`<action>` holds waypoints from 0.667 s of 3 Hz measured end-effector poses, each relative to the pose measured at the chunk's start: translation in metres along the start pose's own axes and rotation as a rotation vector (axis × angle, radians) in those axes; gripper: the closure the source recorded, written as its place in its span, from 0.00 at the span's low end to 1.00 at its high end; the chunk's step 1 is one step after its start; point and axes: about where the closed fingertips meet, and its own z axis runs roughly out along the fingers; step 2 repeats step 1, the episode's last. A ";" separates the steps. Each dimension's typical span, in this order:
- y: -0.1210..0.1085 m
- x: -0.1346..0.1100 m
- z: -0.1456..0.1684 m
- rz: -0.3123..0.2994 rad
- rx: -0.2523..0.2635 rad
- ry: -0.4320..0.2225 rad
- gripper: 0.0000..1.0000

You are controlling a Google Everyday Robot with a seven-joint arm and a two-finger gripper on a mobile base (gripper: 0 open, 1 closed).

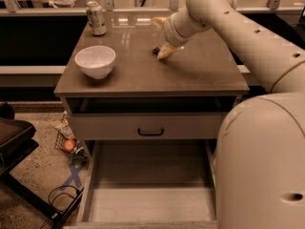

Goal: Pick rxbar chocolate from middle drawer and place on counter

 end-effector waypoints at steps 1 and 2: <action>-0.004 -0.001 -0.004 0.000 0.000 0.000 0.00; -0.004 -0.001 -0.004 0.000 0.000 0.000 0.00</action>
Offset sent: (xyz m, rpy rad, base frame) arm 0.0000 0.0000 0.0000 0.0000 0.0000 0.0000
